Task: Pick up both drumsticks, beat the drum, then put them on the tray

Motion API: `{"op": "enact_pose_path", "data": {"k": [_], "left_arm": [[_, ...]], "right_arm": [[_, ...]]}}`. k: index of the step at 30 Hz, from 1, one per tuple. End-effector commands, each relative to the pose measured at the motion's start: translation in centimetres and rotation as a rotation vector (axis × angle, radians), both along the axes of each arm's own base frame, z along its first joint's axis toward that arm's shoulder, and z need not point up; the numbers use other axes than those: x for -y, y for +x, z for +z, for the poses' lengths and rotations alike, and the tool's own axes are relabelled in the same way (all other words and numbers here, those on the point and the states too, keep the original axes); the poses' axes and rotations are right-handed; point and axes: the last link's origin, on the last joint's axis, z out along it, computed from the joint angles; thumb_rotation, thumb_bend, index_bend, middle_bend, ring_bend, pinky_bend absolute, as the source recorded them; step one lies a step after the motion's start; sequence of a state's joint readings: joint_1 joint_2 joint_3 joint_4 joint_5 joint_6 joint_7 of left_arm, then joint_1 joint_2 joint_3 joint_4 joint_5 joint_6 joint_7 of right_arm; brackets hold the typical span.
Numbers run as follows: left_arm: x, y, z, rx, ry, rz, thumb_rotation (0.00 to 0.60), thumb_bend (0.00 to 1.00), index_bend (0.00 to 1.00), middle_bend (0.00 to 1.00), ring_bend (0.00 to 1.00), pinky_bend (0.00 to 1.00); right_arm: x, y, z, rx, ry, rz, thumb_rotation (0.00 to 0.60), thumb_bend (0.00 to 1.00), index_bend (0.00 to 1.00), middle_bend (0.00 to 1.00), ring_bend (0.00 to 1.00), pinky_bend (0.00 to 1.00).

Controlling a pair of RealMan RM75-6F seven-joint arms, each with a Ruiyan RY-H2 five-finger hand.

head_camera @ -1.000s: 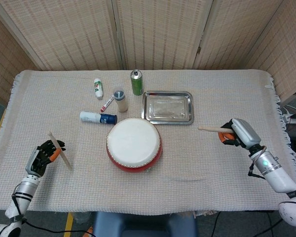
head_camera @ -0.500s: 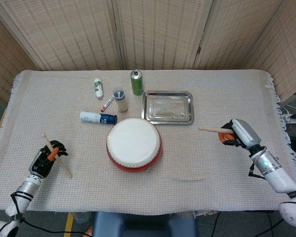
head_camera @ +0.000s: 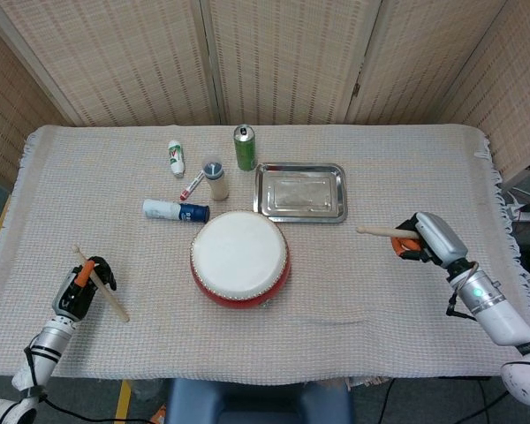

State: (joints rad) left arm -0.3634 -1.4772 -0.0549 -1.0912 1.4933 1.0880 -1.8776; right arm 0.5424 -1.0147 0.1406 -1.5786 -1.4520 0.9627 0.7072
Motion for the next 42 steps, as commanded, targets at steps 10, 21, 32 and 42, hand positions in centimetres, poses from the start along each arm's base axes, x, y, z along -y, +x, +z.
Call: {"op": "enact_pose_path", "data": {"k": [10,21,32,42], "left_arm": [[1.7,0.3,-1.0,-0.117,-0.015,-0.045,0.225,0.31,0.64,0.70,0.65,0.65],[2.8,0.0,-2.3,-0.148,-0.072,-0.092,0.225,0.31,0.68,0.73,0.68,0.65],[3.9,0.1,-3.1,-0.165,-0.096,-0.133,0.243,0.31,0.74,0.78,0.73,0.66],[4.2,0.2,-3.5,-0.165,-0.125,-0.202,0.507,0.34,0.76,0.81,0.76,0.68]], "right_arm": [[-0.1,0.0,0.2,0.006,-0.005,0.002,0.600,0.65,1.00,1.00,1.00,1.00],[-0.1,0.0,0.1,0.008,-0.006,0.001,0.600,0.65,1.00,1.00,1.00,1.00],[-0.2,0.0,0.3,0.015,-0.016,0.002,0.600,0.65,1.00,1.00,1.00,1.00],[-0.3,0.2,0.5,0.019,-0.030,0.011,0.600,0.65,1.00,1.00,1.00,1.00]]}}
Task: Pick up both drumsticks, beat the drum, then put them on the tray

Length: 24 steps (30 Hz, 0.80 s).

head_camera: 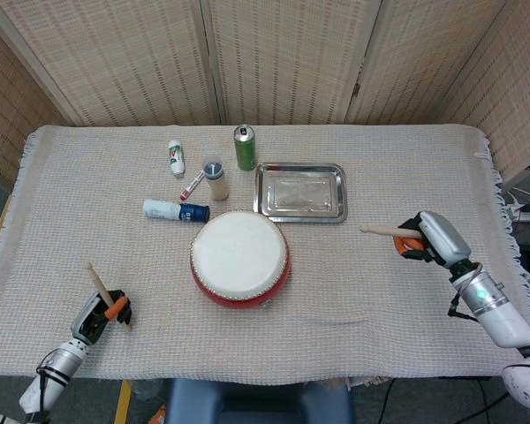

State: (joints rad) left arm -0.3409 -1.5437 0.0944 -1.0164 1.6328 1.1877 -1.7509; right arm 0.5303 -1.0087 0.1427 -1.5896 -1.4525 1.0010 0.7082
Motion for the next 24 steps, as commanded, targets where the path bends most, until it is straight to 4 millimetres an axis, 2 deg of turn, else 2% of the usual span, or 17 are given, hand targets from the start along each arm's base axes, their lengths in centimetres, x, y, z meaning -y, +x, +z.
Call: {"op": "enact_pose_path", "data": {"k": [1,8,15,21,24], "left_arm": [[0.1,0.0,-0.1,0.009,-0.010,-0.014,0.525,0.34,0.76,0.81,0.76,0.68],[0.4,-0.4,-0.4,0.004,-0.026,-0.028,0.592,0.36,0.76,0.81,0.76,0.68],[0.6,-0.8,-0.7,-0.008,-0.046,-0.044,0.600,0.38,0.78,0.83,0.78,0.69],[0.8,-1.1,-1.2,-0.003,-0.061,-0.047,0.600,0.47,0.80,0.86,0.82,0.75],[0.7,-1.2,-1.3,-0.001,-0.057,-0.044,0.600,0.52,0.82,0.88,0.85,0.83]], "right_arm": [[0.0,0.1,0.0,0.001,-0.003,0.002,0.600,0.65,1.00,1.00,1.00,1.00],[0.0,0.1,0.1,0.001,-0.007,0.004,0.600,0.65,1.00,1.00,1.00,1.00],[0.0,0.2,0.0,0.000,-0.011,0.007,0.600,0.65,1.00,1.00,1.00,1.00],[0.0,0.2,-0.1,0.000,-0.011,0.006,0.600,0.65,1.00,1.00,1.00,1.00],[0.0,0.4,-0.1,0.001,-0.012,0.009,0.600,0.65,1.00,1.00,1.00,1.00]]}}
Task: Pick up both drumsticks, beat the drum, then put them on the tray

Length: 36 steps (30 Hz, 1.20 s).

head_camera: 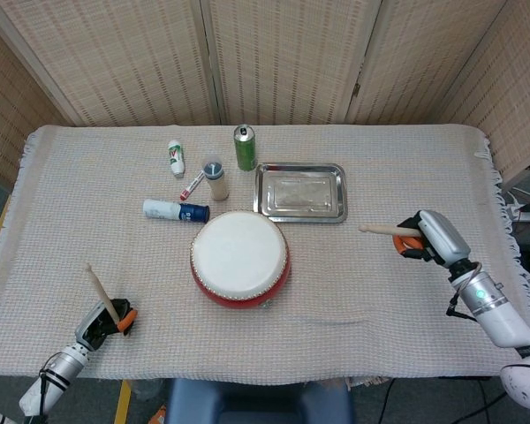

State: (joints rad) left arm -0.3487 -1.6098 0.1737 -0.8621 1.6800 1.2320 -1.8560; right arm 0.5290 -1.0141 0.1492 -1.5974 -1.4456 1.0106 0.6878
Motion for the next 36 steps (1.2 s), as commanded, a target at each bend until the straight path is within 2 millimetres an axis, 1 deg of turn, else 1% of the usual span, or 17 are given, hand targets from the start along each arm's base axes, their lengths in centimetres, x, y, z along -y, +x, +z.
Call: {"op": "enact_pose_path", "data": {"k": [1,4,7,11,14,17,19,25,26,30,32,36], "left_arm": [[0.0,-0.1,-0.2,0.002,0.004,0.001,0.600,0.54,0.82,0.89,0.86,0.87],[0.0,-0.1,-0.2,0.008,0.012,0.000,0.600,0.58,0.85,0.93,0.89,0.95],[-0.1,-0.2,-0.1,0.004,0.021,-0.006,0.600,0.62,0.87,0.96,0.93,1.00],[-0.2,-0.4,0.0,-0.011,0.033,-0.005,0.600,0.68,0.93,1.00,0.99,1.00],[-0.4,-0.5,0.5,-0.033,0.045,-0.014,0.600,0.69,0.97,1.00,1.00,1.00],[-0.8,-0.5,1.3,-0.051,0.062,-0.027,0.600,0.69,0.99,1.00,1.00,1.00],[-1.2,-0.5,2.2,-0.095,0.082,-0.049,0.600,0.69,1.00,1.00,1.00,1.00],[-3.2,0.1,6.1,-0.286,0.169,-0.158,0.600,0.69,1.00,1.00,1.00,1.00],[-3.8,0.4,7.0,-0.338,0.194,-0.183,0.600,0.69,1.00,1.00,1.00,1.00],[-5.3,1.8,9.5,-0.524,0.271,-0.272,0.600,0.69,1.00,1.00,1.00,1.00],[-6.0,2.6,10.3,-0.620,0.303,-0.318,0.600,0.69,1.00,1.00,1.00,1.00],[-7.4,4.8,11.2,-0.854,0.378,-0.436,0.600,0.69,1.00,1.00,1.00,1.00]], "right_arm": [[0.0,0.1,0.0,0.000,0.000,0.002,0.600,0.65,1.00,1.00,1.00,1.00],[0.0,0.2,0.0,0.000,-0.001,0.004,0.600,0.65,1.00,1.00,1.00,1.00],[0.0,0.2,-0.1,0.000,-0.001,0.004,0.600,0.65,1.00,1.00,1.00,1.00],[0.0,0.2,-0.1,0.001,-0.003,0.005,0.600,0.65,1.00,1.00,1.00,1.00],[-0.1,0.2,0.0,-0.001,-0.003,0.005,0.600,0.65,1.00,1.00,1.00,1.00],[-0.2,0.1,-0.1,-0.007,0.003,0.002,0.600,0.65,1.00,1.00,1.00,1.00],[-0.3,0.0,-0.2,-0.016,0.012,-0.002,0.600,0.65,1.00,1.00,1.00,1.00],[-0.4,0.1,-0.9,-0.096,0.042,0.017,0.600,0.65,1.00,1.00,1.00,1.00],[-0.4,0.4,-1.1,-0.112,0.046,0.028,0.600,0.65,1.00,1.00,1.00,1.00],[0.3,1.6,-2.1,-0.171,0.061,0.066,0.600,0.65,1.00,1.00,1.00,1.00],[1.0,2.2,-2.9,-0.218,0.063,0.089,0.600,0.65,1.00,1.00,1.00,1.00],[2.5,4.6,-5.9,-0.253,0.112,0.126,0.600,0.65,1.00,1.00,1.00,1.00]]}}
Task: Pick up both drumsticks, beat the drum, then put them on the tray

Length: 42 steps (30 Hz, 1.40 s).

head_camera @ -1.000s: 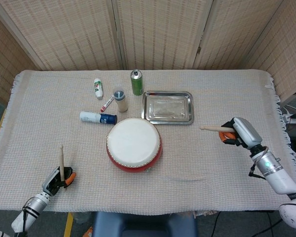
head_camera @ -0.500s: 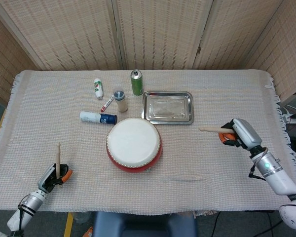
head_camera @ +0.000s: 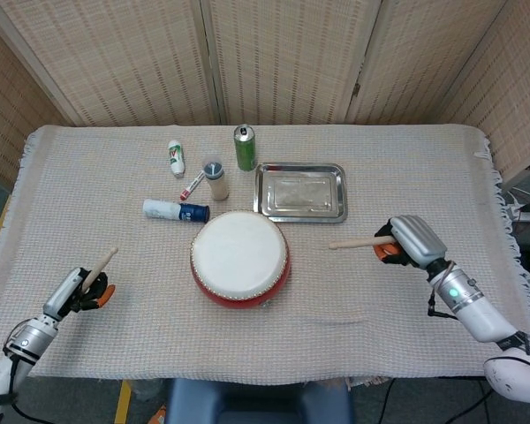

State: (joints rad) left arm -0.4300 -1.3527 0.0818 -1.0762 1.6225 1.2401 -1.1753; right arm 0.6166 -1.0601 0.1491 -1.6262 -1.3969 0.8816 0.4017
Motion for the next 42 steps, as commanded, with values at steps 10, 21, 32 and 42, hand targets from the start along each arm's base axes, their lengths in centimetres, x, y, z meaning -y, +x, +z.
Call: {"op": "enact_pose_path", "data": {"k": [10,21,32,42], "left_arm": [[-4.4,8.7,2.6,-0.641,0.273,-0.389,0.600,0.69,1.00,1.00,1.00,1.00],[-4.9,13.9,1.1,-0.808,0.292,-0.525,0.600,0.69,1.00,1.00,1.00,1.00],[-5.5,15.8,-1.8,-0.852,0.221,-0.548,0.600,0.69,1.00,1.00,1.00,1.00],[-6.2,15.1,-6.0,-0.958,0.158,-0.531,0.600,0.69,1.00,1.00,1.00,1.00]], "right_arm": [[4.4,7.5,-6.7,-0.158,0.088,0.146,0.600,0.65,1.00,1.00,1.00,1.00],[6.5,8.6,-9.2,-0.360,0.053,0.162,0.600,0.65,1.00,1.00,1.00,1.00],[7.0,10.1,-9.2,-0.518,-0.013,0.198,0.600,0.65,1.00,1.00,1.00,1.00],[6.2,14.0,-5.1,-0.232,-0.078,0.212,0.600,0.65,1.00,1.00,1.00,1.00]]}}
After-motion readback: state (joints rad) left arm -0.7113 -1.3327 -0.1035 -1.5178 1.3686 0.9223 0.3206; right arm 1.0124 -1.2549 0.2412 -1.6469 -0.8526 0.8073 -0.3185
